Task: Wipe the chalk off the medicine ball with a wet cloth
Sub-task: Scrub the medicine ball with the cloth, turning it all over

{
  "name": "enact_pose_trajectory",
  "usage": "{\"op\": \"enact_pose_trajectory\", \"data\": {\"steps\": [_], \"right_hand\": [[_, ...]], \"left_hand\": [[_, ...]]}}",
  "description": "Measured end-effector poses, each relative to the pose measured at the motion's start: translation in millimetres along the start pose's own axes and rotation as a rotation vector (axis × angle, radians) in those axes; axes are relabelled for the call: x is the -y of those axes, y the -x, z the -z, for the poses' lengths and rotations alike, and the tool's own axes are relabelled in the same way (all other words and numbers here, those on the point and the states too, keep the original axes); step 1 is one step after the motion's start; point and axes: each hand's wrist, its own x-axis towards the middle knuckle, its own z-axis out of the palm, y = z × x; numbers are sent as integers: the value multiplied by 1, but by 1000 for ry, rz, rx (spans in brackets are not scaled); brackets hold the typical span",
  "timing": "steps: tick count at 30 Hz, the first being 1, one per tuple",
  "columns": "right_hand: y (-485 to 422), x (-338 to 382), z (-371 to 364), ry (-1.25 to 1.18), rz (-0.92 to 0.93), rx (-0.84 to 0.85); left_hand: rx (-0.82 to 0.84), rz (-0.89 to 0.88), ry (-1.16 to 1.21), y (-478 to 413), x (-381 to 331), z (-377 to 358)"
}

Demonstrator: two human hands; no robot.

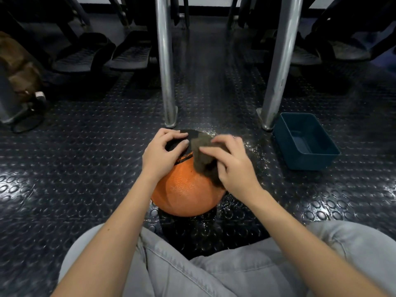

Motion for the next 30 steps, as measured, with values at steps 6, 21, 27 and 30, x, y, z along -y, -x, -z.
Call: {"op": "enact_pose_trajectory", "data": {"steps": [6, 21, 27, 30], "right_hand": [[9, -51, 5, 152, -489, 105], [1, -22, 3, 5, -316, -136], [24, -44, -14, -20, -441, 58], [17, -56, -6, 18, -647, 23]], "left_hand": [[5, 26, 10, -1, -1, 0], [-21, 64, 47, -13, 4, 0], [-43, 109, 62, -13, 5, 0], [-57, 120, 53, -11, 5, -1]]}}
